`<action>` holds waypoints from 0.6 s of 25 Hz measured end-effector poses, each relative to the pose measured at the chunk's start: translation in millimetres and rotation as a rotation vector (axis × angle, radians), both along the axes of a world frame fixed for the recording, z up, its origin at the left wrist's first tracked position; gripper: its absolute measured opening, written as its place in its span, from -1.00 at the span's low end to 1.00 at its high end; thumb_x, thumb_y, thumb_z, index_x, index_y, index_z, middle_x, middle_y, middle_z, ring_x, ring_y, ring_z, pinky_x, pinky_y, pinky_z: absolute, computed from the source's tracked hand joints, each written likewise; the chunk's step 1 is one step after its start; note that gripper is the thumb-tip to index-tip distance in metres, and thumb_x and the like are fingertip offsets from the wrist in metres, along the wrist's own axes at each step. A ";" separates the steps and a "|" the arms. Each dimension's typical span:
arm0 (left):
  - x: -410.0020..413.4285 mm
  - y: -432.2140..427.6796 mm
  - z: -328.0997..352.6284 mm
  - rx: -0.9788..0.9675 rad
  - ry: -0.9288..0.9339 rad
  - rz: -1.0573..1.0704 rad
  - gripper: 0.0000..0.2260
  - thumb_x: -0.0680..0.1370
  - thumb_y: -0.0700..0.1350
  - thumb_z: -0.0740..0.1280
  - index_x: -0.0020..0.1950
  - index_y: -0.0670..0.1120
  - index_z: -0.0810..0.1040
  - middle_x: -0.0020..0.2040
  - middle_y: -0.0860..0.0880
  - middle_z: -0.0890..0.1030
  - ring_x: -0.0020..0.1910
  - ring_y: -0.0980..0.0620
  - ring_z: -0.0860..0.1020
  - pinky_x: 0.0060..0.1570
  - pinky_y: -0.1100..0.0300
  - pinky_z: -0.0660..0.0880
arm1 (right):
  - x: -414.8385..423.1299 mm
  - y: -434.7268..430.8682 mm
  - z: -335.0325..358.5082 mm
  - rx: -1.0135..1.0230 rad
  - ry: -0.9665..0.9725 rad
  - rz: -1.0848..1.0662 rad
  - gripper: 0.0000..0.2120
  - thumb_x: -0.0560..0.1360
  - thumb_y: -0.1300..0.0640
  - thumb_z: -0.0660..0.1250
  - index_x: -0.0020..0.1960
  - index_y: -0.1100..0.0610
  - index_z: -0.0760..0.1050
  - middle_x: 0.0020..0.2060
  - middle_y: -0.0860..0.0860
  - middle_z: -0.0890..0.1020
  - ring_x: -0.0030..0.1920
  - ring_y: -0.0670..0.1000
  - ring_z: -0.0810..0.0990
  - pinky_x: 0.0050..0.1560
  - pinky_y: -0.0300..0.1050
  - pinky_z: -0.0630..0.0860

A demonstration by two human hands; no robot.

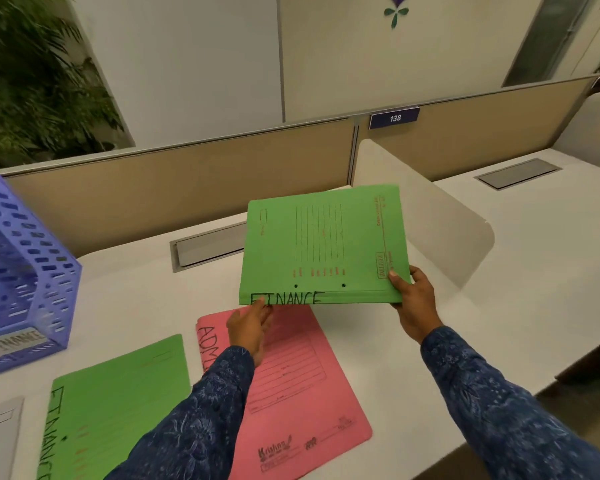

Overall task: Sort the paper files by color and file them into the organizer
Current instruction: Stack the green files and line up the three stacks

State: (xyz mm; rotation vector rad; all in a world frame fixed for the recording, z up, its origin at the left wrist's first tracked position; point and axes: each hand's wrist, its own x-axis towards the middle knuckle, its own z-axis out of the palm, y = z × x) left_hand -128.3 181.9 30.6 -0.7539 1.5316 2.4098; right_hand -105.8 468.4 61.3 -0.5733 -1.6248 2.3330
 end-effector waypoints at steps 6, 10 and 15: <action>40.4 -49.2 9.3 0.142 0.004 0.093 -0.45 0.56 -0.16 0.36 0.49 -0.23 0.25 0.43 -0.22 0.40 0.36 -0.15 0.45 0.39 -0.05 0.38 | 41.7 -115.0 -13.0 -0.283 -0.038 0.072 -0.74 0.58 0.29 0.27 0.26 0.20 0.40 0.15 0.15 0.61 0.03 0.10 0.64 -0.11 -0.05 0.64; 71.7 -76.3 11.4 -0.022 0.043 0.152 -0.37 0.51 -0.15 0.43 0.48 -0.21 0.21 0.43 -0.16 0.39 0.37 -0.13 0.42 0.41 -0.09 0.31 | 82.1 -202.4 -23.1 -0.467 -0.059 0.173 -0.71 0.58 0.31 0.24 0.29 0.19 0.41 0.19 0.16 0.62 0.14 0.16 0.62 -0.07 -0.02 0.66; 90.5 -150.5 3.0 -0.112 0.101 0.127 -0.24 0.50 -0.27 0.41 0.56 -0.06 0.04 0.52 -0.17 0.26 0.45 -0.17 0.32 0.43 -0.19 0.26 | 123.7 -274.2 -33.3 -0.387 -0.049 0.333 -0.56 0.49 0.35 0.30 0.34 0.11 0.41 0.22 0.12 0.62 0.16 0.17 0.62 -0.07 0.01 0.65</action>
